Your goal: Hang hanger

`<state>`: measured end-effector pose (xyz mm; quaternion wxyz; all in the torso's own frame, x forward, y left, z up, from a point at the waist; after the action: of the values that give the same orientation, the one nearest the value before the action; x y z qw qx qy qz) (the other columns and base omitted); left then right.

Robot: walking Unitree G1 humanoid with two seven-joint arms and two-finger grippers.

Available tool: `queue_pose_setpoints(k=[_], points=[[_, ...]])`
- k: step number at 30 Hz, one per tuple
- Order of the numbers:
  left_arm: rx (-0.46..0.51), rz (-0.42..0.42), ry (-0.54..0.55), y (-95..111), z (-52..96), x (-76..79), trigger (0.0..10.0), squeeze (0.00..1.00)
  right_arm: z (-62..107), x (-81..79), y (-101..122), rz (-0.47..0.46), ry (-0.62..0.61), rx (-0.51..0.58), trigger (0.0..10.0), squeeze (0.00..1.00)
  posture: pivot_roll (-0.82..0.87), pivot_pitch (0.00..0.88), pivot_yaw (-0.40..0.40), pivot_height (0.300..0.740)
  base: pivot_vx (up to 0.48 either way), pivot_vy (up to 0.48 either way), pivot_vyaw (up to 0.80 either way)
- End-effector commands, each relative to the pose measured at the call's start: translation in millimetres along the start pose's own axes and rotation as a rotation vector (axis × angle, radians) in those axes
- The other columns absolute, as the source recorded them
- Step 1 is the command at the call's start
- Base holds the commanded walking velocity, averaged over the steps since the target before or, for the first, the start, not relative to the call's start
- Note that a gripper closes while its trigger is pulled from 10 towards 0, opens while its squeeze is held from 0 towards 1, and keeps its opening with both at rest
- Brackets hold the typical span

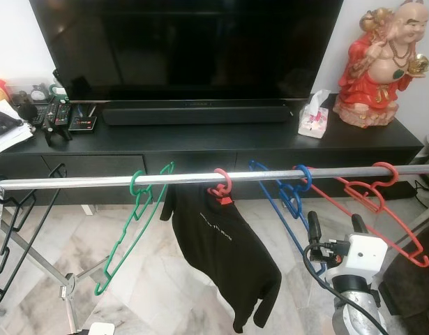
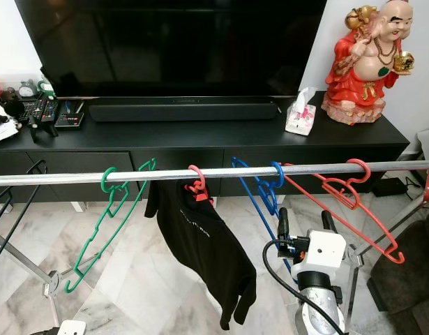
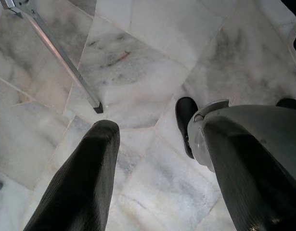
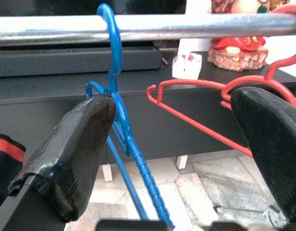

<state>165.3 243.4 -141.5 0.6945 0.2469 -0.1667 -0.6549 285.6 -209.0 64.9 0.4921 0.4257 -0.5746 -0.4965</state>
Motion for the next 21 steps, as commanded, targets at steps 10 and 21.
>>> queue_pose_setpoints(k=[10, 21], points=[[-0.050, -0.039, -0.013, -17.3, 3.3, 3.2, 10.0, 0.00, -4.7, -4.4, 9.2, 0.016, 0.000, 0.001, 10.0, 0.00, -0.07, 0.000, -0.032, 0.740, 0.000, 0.000, 0.00], [-0.053, -0.022, 0.006, -16.1, 3.0, -1.4, 10.0, 0.00, -7.4, -4.7, 5.6, 0.021, -0.013, -0.018, 10.0, 0.00, -0.07, 0.000, -0.030, 0.740, 0.000, 0.000, 0.00]])
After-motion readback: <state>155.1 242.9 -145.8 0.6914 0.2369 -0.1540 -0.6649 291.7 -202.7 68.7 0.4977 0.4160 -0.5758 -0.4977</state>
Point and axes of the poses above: a point about 5 cm out from each wrist's last joint towards the gripper, its own z axis pointing back from the gripper into the wrist, its own y axis along the axis of the wrist's last joint, x = y × z, the point moved 6 cm from there along -z, pointing out of the wrist towards the gripper, and after that the axes turned 7 degrees about z, right-handed, at the moved point
